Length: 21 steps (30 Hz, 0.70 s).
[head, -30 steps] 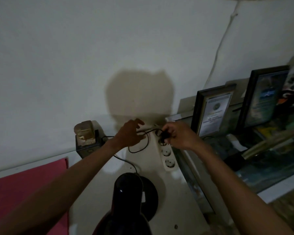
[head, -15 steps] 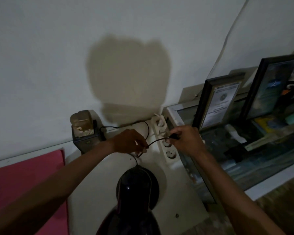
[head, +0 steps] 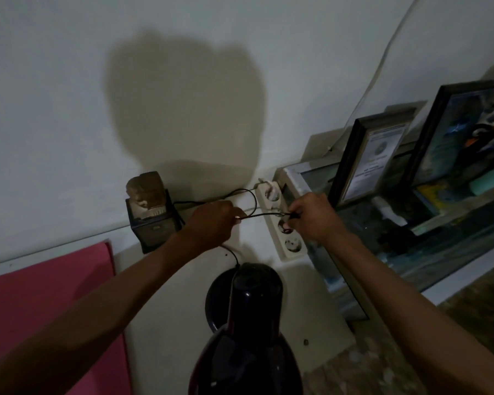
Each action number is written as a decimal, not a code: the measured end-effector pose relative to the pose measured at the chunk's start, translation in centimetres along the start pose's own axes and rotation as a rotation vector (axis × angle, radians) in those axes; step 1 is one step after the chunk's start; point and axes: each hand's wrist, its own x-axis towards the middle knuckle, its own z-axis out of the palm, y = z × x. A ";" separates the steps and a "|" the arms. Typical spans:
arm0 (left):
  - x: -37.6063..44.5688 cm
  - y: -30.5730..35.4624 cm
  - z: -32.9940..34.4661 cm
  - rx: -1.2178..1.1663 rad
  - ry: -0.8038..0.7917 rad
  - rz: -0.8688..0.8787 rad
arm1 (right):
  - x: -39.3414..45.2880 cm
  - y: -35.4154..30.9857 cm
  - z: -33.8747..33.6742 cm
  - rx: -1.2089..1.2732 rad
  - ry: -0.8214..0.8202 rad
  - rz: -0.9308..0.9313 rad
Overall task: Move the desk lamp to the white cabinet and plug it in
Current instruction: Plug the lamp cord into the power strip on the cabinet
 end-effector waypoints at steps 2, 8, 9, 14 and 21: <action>0.2 -0.1 0.2 -0.035 0.024 -0.056 | 0.0 -0.1 0.0 0.021 0.014 0.011; 0.1 -0.1 0.8 -0.204 0.141 -0.171 | -0.9 0.0 0.3 0.140 0.016 0.030; 0.0 0.0 0.8 -0.258 0.146 -0.181 | -1.1 0.1 0.3 0.162 0.022 0.022; -2.1 0.2 0.9 -0.436 0.089 -0.137 | -1.6 0.6 0.4 0.183 0.071 0.002; -6.9 -0.4 1.5 -0.465 -0.002 0.094 | -1.1 0.7 1.0 0.107 0.018 0.005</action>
